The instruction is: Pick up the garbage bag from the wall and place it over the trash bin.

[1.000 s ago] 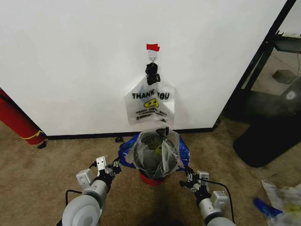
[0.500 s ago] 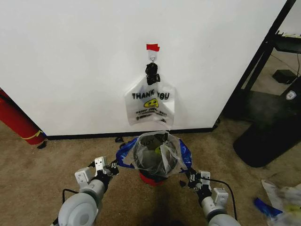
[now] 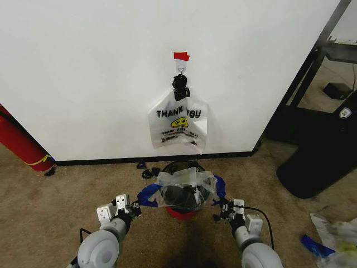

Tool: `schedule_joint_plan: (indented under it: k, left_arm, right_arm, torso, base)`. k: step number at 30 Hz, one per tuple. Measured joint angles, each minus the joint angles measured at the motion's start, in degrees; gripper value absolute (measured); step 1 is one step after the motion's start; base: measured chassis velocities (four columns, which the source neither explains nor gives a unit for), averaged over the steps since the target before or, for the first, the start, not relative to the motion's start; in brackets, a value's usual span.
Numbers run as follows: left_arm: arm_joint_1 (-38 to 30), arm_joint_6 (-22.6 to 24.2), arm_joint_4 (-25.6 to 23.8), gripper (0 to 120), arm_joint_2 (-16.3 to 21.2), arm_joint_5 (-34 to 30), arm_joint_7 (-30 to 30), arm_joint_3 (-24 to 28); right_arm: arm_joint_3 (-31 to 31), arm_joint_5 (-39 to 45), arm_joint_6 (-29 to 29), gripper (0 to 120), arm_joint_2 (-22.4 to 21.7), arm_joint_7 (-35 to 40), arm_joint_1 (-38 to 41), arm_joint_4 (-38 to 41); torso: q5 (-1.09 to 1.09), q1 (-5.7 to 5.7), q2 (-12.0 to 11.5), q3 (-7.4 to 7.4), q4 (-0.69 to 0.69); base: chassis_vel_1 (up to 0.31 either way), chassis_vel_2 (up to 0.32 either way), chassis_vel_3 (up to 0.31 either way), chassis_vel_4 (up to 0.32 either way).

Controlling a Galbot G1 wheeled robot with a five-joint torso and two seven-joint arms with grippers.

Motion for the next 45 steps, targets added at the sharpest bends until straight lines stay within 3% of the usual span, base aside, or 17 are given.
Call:
schedule_joint_plan:
  k: [21, 37, 45]
  left_arm:
    - [-5.3, 2.0, 6.3, 0, -2.2, 2.3, -0.3, 4.5]
    - [-4.7, 0.1, 5.5, 0, -3.0, 4.2, 1.1, 4.5]
    - [-0.5, 0.7, 0.5, 29, -2.0, 7.0, 1.1, 2.3]
  right_arm:
    - [-2.4, 1.6, -3.7, 0, -0.2, 0.5, 7.7, -8.1]
    - [-2.6, 0.2, 0.0, 0, 0.3, -0.7, 7.5, -8.7]
    - [-1.4, -5.8, 4.5, 29, -0.5, -3.5, 1.9, -4.6]
  torso:
    - [0.0, 0.0, 0.0, 0.0, 0.0]
    - [0.01, 0.0, 0.0, 0.0, 0.0]
    - [0.0, 0.0, 0.0, 0.0, 0.0]
  base:
    - [0.0, 0.0, 0.0, 0.0]
    - [0.0, 0.0, 0.0, 0.0]
    - [0.0, 0.0, 0.0, 0.0]
